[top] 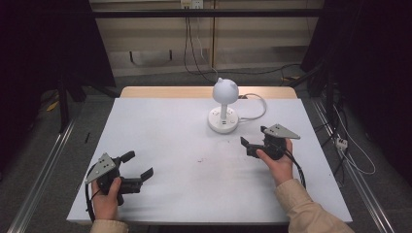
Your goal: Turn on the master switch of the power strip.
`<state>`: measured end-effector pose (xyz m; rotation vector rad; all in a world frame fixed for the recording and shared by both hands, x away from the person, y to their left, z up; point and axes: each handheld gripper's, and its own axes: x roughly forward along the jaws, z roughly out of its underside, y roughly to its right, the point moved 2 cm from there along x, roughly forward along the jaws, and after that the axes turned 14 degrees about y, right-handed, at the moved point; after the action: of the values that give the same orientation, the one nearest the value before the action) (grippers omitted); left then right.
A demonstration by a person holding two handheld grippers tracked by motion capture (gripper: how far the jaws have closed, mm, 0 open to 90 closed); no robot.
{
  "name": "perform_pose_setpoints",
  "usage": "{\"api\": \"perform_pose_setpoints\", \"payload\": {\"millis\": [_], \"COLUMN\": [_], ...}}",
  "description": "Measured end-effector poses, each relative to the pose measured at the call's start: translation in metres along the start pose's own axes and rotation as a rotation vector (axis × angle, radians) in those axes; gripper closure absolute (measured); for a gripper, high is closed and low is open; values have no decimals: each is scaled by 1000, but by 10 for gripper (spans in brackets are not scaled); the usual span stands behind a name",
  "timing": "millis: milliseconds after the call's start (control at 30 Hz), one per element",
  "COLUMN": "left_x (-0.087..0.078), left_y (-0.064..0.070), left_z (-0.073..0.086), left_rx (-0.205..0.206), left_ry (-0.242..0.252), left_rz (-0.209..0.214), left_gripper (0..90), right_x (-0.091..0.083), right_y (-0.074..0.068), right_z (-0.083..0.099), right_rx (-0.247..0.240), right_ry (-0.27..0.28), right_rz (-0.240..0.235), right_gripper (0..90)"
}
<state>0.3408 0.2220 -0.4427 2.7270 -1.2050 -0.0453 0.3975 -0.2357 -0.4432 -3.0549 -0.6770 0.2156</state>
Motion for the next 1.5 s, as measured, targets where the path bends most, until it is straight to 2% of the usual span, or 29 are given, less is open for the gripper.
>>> {"api": "perform_pose_setpoints", "payload": {"millis": [200, 800, 1500], "left_x": [1, 0, -1], "left_y": [0, 0, 0], "left_z": [-1, -1, -1], "left_rx": [1, -12, -14], "left_ry": [5, 19, 21], "left_rz": [12, 10, 8], "left_gripper": [19, 19, 19], "right_x": [7, 25, 44], "right_y": [0, 1, 4], "right_z": [-1, -5, -9], "right_rx": [-6, -31, -27], "right_ry": [-9, -20, -32], "right_rz": [8, 22, 27], "right_gripper": [100, 106, 121]}}
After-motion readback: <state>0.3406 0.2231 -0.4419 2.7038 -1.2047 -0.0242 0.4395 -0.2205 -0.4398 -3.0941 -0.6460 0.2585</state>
